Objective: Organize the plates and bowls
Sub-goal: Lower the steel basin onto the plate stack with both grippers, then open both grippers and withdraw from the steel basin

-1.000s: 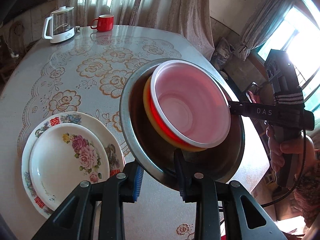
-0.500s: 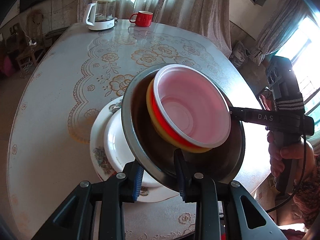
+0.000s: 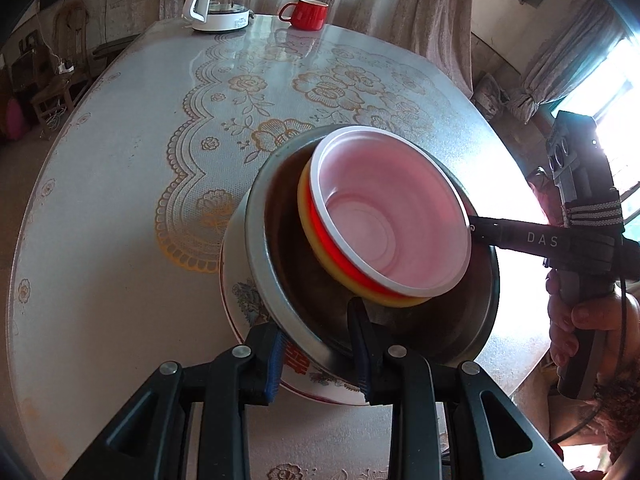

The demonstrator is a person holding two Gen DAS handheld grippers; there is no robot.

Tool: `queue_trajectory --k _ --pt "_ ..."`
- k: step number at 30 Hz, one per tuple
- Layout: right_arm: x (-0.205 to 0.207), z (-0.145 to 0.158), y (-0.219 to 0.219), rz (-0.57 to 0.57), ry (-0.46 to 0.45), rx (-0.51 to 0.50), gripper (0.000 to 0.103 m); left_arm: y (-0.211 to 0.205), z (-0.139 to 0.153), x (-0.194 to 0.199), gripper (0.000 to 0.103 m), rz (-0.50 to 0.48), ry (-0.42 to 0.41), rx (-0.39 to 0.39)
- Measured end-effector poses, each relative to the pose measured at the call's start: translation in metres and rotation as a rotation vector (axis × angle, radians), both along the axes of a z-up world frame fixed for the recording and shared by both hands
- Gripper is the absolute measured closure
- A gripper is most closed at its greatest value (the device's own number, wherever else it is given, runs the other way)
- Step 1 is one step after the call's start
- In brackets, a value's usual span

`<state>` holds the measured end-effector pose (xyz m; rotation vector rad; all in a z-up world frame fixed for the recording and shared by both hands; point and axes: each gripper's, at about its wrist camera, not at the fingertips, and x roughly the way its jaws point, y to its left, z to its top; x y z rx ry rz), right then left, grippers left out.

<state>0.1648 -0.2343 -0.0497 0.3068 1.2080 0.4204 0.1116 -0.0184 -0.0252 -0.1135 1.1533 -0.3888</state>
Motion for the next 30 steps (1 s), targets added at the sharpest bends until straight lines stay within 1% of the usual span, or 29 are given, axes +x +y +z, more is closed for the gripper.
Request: queue_trajectory --k 9,11,13,15,17,18,21,24,26,28,30 --pt "-0.003 -0.007 0.009 -0.024 0.007 -0.011 0.091 0.009 -0.009 0.006 0.073 0.013 0.022 -0.008" --pt "-0.005 -0.006 0.01 -0.029 -0.001 -0.015 0.09 0.008 -0.011 0.006 0.073 0.006 0.022 -0.008" --pt "-0.007 -0.005 0.011 -0.032 -0.003 -0.011 0.085 0.007 -0.012 0.005 0.073 0.003 0.02 0.001" --pt "-0.01 -0.004 0.011 -0.04 -0.013 -0.017 0.084 0.006 -0.012 0.003 0.072 -0.006 0.01 0.008" --pt "-0.014 0.0 0.01 -0.053 -0.037 -0.043 0.079 0.006 -0.01 0.0 0.07 -0.013 -0.006 0.006" --pt "-0.016 0.003 0.011 -0.06 -0.051 -0.077 0.072 0.005 -0.008 -0.002 0.07 -0.018 -0.015 0.014" --pt "-0.023 0.007 0.01 -0.063 -0.079 -0.135 0.071 0.002 -0.004 -0.006 0.068 -0.032 -0.046 0.053" --pt "-0.031 0.012 0.008 -0.076 -0.092 -0.132 0.071 0.002 0.0 -0.011 0.066 -0.041 -0.072 0.076" --pt "-0.038 0.014 0.009 -0.087 -0.099 -0.145 0.07 0.002 0.002 -0.015 0.064 -0.047 -0.093 0.09" --pt "-0.045 0.017 0.01 -0.098 -0.109 -0.161 0.069 0.004 0.006 -0.02 0.056 -0.05 -0.12 0.11" --pt "-0.055 0.019 0.011 -0.106 -0.118 -0.172 0.068 0.006 0.009 -0.027 0.051 -0.048 -0.144 0.121"
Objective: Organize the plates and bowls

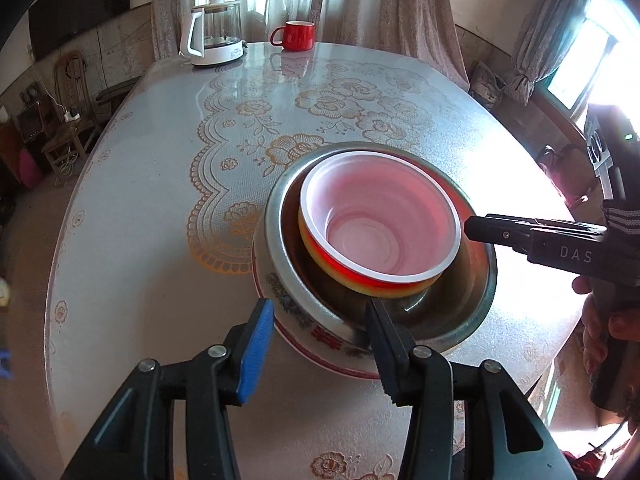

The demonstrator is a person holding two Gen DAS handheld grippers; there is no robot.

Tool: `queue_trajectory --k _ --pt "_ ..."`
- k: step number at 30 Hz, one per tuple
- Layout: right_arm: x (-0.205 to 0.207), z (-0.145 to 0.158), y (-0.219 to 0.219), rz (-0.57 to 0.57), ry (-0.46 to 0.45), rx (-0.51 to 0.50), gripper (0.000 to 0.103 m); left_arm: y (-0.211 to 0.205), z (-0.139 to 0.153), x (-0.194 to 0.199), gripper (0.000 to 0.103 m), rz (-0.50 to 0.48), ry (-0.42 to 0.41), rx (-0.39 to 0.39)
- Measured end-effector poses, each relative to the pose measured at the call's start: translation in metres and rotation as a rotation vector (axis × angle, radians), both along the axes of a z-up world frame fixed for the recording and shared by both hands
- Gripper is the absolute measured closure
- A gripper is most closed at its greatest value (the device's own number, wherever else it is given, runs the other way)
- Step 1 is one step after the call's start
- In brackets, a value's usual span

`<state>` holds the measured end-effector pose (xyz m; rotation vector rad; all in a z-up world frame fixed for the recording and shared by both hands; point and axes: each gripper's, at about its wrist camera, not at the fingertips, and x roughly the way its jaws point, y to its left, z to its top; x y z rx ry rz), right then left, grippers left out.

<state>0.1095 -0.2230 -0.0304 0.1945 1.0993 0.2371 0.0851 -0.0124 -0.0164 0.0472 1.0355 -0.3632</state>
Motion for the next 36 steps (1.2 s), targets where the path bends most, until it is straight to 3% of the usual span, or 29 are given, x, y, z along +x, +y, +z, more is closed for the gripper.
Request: queue_trajectory --k 8,9,12,16,24,33,36 --pt "-0.046 0.015 0.019 -0.005 -0.066 -0.047 0.061 0.016 0.001 -0.023 0.031 0.041 0.008 -0.022" --pt "-0.052 0.015 0.023 -0.008 -0.072 -0.052 0.057 0.019 0.0 -0.027 0.028 0.049 0.009 -0.03" --pt "-0.072 0.016 0.034 -0.017 -0.096 -0.06 0.032 0.027 0.002 -0.037 0.023 0.071 0.003 -0.042" --pt "-0.098 0.017 0.05 -0.034 -0.125 -0.072 0.031 0.037 0.007 -0.05 0.013 0.102 -0.034 -0.025" --pt "-0.131 0.007 0.068 -0.064 -0.15 -0.112 0.031 0.041 0.012 -0.069 0.003 0.126 -0.082 0.035" --pt "-0.153 0.013 0.073 -0.103 -0.193 -0.155 0.03 0.047 0.02 -0.088 0.0 0.152 -0.149 0.096" --pt "-0.155 0.016 0.073 -0.113 -0.201 -0.169 0.028 0.052 0.019 -0.089 0.0 0.168 -0.146 0.081"
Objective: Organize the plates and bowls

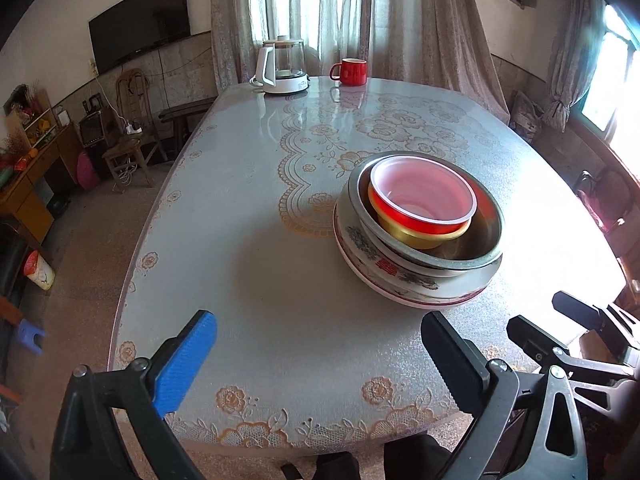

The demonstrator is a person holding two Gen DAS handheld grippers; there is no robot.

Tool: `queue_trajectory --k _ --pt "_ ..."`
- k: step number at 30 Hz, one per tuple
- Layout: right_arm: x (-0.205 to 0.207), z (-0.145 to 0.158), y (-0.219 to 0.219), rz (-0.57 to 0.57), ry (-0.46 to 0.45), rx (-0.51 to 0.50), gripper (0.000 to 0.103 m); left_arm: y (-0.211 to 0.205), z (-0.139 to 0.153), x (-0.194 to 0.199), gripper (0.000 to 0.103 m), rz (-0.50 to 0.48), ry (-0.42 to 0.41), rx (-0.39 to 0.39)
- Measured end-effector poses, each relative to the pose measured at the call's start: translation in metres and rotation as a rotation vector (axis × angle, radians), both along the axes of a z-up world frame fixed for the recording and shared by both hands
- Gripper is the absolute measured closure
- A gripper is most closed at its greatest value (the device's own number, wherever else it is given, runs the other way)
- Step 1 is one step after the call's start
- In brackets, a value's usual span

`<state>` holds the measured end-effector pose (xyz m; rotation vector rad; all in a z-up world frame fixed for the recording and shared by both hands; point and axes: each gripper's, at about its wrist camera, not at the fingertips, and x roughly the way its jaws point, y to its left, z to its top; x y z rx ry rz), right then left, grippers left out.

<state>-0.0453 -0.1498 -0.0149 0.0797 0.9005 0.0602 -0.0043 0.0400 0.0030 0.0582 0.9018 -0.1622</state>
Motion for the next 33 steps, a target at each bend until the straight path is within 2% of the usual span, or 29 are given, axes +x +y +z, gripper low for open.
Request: queue_trajectory --k 12,33 --pt "0.004 0.0 0.005 -0.003 0.01 -0.036 0.027 0.003 0.002 0.0 0.0 0.009 -0.006 -0.035" --pt "0.011 -0.001 0.005 -0.009 0.029 -0.045 0.027 -0.003 0.001 0.004 0.0 -0.003 0.004 -0.003"
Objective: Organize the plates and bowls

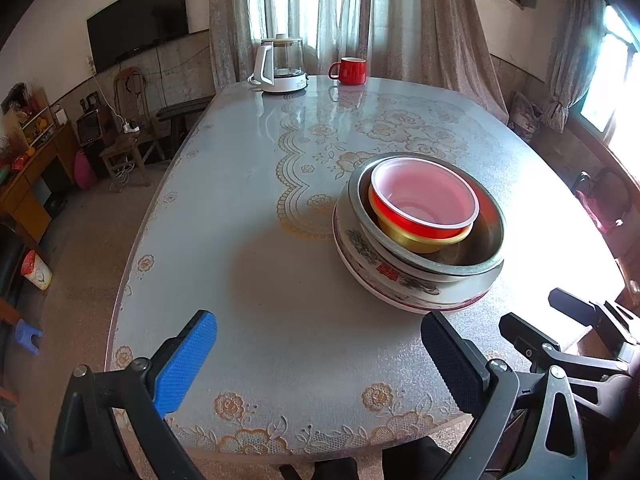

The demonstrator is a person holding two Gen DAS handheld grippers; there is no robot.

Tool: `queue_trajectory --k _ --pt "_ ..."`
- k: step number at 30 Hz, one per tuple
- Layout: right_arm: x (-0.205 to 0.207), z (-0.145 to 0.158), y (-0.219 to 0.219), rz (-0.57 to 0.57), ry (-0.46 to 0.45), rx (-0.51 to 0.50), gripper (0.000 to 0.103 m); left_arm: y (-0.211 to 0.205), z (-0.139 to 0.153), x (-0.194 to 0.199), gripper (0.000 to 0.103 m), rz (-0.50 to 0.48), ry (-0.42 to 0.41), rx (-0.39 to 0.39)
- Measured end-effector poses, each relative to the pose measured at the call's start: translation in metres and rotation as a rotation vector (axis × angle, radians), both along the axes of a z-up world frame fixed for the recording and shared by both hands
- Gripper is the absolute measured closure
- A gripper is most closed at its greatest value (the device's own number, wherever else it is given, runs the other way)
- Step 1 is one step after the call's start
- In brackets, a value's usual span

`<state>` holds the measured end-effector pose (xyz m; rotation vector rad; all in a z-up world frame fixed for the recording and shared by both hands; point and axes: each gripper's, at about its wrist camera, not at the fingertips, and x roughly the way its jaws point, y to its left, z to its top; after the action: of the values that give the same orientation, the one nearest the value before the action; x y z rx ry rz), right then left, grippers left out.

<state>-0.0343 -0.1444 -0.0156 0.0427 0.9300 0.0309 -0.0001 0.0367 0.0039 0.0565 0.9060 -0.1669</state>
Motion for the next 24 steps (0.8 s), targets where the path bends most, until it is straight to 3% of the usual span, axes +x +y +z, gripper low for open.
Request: queue_trajectory --k 24 --pt "0.0039 -0.0015 -0.0022 0.0 0.008 -0.003 0.027 -0.0001 -0.0017 0.0039 0.0 0.0 0.008 -0.007"
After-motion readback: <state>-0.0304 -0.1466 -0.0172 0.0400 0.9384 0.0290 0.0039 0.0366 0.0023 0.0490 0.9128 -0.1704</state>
